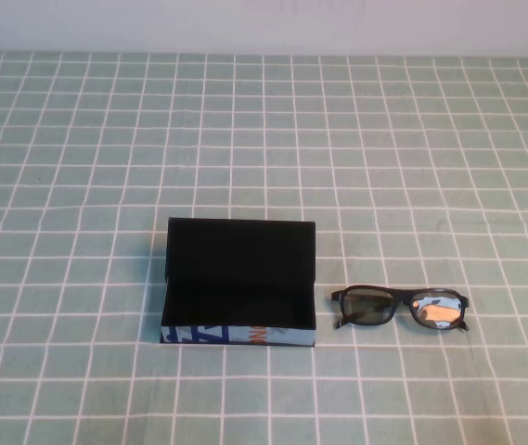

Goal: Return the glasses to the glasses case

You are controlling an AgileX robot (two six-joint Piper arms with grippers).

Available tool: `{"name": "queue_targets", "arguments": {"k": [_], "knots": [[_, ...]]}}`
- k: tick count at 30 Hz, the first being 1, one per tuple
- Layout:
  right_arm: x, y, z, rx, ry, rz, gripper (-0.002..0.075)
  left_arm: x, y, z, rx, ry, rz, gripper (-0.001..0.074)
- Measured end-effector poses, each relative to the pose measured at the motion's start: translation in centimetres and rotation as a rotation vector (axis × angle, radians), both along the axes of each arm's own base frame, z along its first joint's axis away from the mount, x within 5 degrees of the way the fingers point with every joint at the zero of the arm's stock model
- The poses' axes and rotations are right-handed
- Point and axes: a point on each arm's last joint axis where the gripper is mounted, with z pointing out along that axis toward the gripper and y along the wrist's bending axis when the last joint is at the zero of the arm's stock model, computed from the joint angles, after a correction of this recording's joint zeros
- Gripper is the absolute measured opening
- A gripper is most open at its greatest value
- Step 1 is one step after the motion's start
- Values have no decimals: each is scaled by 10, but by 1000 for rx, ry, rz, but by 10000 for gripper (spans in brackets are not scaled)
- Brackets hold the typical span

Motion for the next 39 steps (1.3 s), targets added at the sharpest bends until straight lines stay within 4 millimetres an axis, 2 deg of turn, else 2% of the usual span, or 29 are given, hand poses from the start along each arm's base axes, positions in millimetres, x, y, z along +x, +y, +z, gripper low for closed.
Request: {"name": "queue_targets", "arguments": {"k": [23, 31, 35, 39], "knots": [[0, 0, 0, 0, 0, 0, -13, 0, 1, 0, 22, -2, 2, 1], [0, 0, 1, 1, -10, -3, -13, 1, 0, 5, 33, -58, -7, 1], [2, -2, 7, 8, -83, -22, -13, 3, -1, 12, 29, -134, -21, 1], [4, -5, 21, 22, -236, -62, -13, 4, -4, 23, 22, -262, -45, 1]]}}
